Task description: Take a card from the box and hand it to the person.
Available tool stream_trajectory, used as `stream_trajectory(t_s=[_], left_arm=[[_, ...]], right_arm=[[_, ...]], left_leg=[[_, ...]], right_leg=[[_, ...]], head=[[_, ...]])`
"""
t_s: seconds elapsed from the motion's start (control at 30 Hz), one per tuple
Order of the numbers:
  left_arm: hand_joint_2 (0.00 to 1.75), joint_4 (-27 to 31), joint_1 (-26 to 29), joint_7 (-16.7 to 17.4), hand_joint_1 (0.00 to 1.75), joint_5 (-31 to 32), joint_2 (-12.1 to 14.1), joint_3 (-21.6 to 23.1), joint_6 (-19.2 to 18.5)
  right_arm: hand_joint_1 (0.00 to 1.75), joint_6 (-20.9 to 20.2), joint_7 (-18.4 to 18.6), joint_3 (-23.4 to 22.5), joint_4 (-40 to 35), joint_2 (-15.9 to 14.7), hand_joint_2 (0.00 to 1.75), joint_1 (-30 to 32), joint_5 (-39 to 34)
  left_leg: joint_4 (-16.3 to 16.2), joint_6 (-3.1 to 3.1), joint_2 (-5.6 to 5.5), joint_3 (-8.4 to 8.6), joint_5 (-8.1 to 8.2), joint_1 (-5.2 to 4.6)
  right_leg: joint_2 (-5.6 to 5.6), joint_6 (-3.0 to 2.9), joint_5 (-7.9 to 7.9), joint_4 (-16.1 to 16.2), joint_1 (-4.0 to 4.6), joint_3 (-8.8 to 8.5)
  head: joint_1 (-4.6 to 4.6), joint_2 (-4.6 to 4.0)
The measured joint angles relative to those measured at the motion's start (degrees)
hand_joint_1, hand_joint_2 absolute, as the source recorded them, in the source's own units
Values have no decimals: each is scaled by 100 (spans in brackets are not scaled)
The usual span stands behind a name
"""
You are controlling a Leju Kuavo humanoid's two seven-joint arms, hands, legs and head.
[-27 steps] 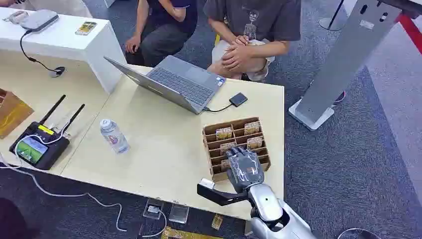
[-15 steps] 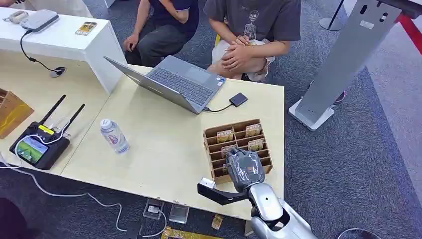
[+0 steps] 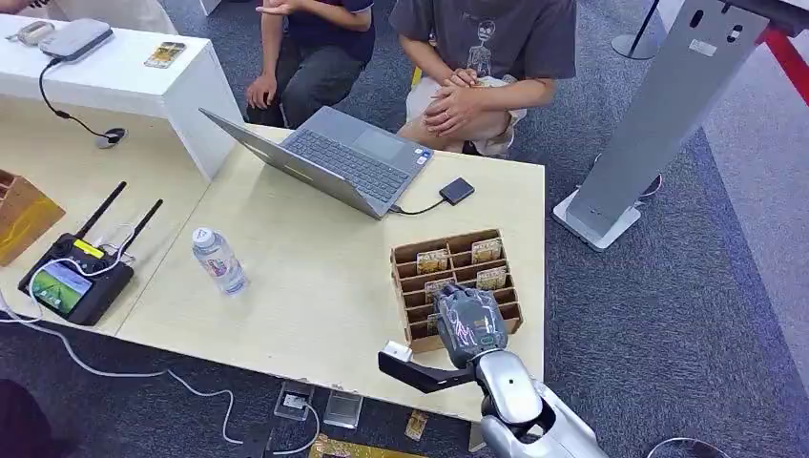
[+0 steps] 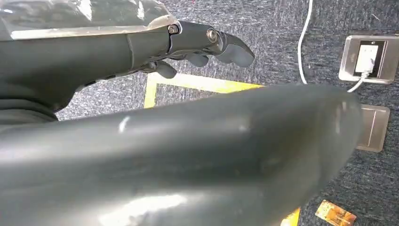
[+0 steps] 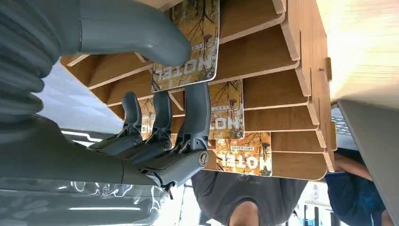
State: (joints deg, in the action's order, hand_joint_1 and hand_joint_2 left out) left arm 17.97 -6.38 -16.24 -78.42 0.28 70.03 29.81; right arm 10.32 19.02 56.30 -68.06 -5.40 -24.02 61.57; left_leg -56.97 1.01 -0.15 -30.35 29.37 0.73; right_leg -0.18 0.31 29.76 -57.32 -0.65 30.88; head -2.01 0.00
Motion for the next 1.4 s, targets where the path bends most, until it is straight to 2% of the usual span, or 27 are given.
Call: stream_trajectory(t_s=[0.1,0.13,0.17,0.23,0.6,0.67,1.07,1.17,1.4], left_arm=[[0,0,0,0,0,0,0,0,0],[0,0,0,-11,0,0,0,0,0],[0,0,0,-11,0,0,0,0,0],[0,0,0,-11,0,0,0,0,0],[0,0,0,-79,0,-22,0,2,-7],[0,0,0,-79,0,-48,0,2,-11],[0,0,0,-72,0,-129,0,4,2],[0,0,0,-70,0,-144,0,4,4],[0,0,-1,-70,0,-184,2,41,2]], right_arm=[[120,0,0,0,0,0,175,1,0],[129,13,7,0,0,0,175,3,9],[154,15,9,0,0,0,175,5,15],[175,24,9,-2,0,0,175,7,24],[175,249,-26,-112,-50,-7,175,87,195],[168,262,4,-153,-133,-15,175,114,269],[166,278,63,-356,-544,-105,175,123,369],[161,321,61,-387,-616,-120,175,123,389],[173,651,-269,-549,-889,-190,175,41,-190]], left_leg=[[0,0,0,0,0,0],[0,0,0,2,0,0],[0,0,0,3,0,0],[0,0,0,3,0,0],[0,0,2,4,0,0],[0,0,2,3,0,0],[0,0,2,2,0,0],[0,0,1,1,0,0],[0,0,1,0,0,0]], right_leg=[[0,0,0,0,0,0],[0,0,0,0,0,-2],[0,0,0,0,0,-2],[0,0,0,0,0,-3],[1,0,-1,0,0,-3],[1,0,-1,0,0,-2],[1,0,-1,0,0,-2],[1,0,0,0,0,-1],[1,0,0,0,0,-1]], head=[[0,0],[0,0],[0,0],[0,0],[0,0],[2,0],[0,0],[2,0],[0,0]])
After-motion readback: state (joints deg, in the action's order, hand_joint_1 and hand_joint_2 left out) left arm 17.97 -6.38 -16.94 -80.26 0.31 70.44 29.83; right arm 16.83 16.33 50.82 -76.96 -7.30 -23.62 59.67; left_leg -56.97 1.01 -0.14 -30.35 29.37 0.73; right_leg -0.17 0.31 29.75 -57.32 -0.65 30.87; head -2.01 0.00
